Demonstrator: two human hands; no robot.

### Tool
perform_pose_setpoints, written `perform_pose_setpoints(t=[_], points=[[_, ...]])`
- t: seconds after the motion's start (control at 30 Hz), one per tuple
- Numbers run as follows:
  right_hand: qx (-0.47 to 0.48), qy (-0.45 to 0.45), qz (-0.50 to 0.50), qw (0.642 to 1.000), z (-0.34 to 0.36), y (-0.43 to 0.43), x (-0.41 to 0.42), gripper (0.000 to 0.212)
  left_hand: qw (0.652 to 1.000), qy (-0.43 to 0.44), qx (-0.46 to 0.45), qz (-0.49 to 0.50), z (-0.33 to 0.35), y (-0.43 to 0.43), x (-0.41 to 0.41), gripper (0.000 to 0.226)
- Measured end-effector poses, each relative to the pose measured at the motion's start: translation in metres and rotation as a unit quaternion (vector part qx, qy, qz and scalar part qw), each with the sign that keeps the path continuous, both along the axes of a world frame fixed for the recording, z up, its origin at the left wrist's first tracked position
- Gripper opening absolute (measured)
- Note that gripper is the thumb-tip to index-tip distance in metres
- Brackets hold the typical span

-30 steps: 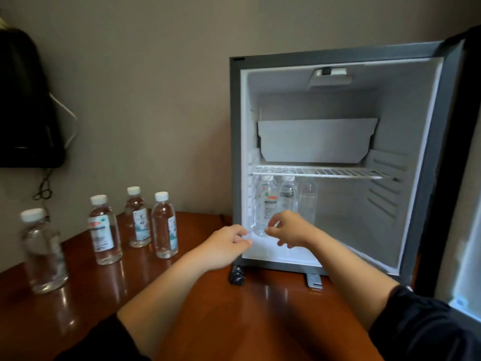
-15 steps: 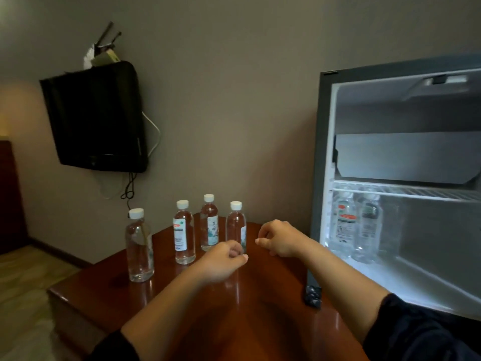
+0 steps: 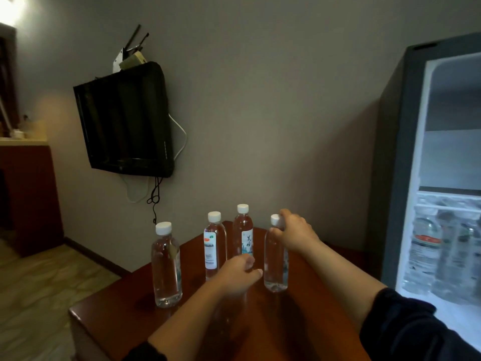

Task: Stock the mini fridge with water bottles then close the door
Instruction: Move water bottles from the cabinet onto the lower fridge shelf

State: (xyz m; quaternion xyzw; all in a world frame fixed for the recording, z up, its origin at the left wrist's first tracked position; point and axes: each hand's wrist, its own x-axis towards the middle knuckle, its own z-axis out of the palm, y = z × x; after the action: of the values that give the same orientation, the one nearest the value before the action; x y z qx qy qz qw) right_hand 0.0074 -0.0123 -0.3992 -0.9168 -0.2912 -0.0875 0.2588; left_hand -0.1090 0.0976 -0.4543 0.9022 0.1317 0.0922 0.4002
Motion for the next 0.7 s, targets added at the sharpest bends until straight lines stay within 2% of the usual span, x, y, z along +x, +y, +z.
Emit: perform_pose_setpoints(t=[0.27, 0.43, 0.6, 0.7], points=[[0.027, -0.056, -0.024, 0.998, -0.015, 0.015, 0.013, 0.032, 0.999, -0.016, -0.037, -0.003, -0.019, 0.001, 0.023, 0.059], [0.024, -0.059, -0.002, 0.998, -0.014, 0.001, 0.007, 0.035, 0.998, -0.03, -0.052, 0.008, -0.026, -0.011, 0.019, 0.068], [0.07, -0.048, 0.042, 0.996, -0.002, -0.027, -0.016, 0.037, 0.993, -0.039, -0.096, -0.055, -0.017, -0.029, 0.003, 0.052], [0.088, -0.064, 0.083, 0.991, 0.012, -0.048, -0.033, 0.031, 0.989, -0.042, -0.114, -0.08, -0.013, -0.04, -0.007, 0.052]])
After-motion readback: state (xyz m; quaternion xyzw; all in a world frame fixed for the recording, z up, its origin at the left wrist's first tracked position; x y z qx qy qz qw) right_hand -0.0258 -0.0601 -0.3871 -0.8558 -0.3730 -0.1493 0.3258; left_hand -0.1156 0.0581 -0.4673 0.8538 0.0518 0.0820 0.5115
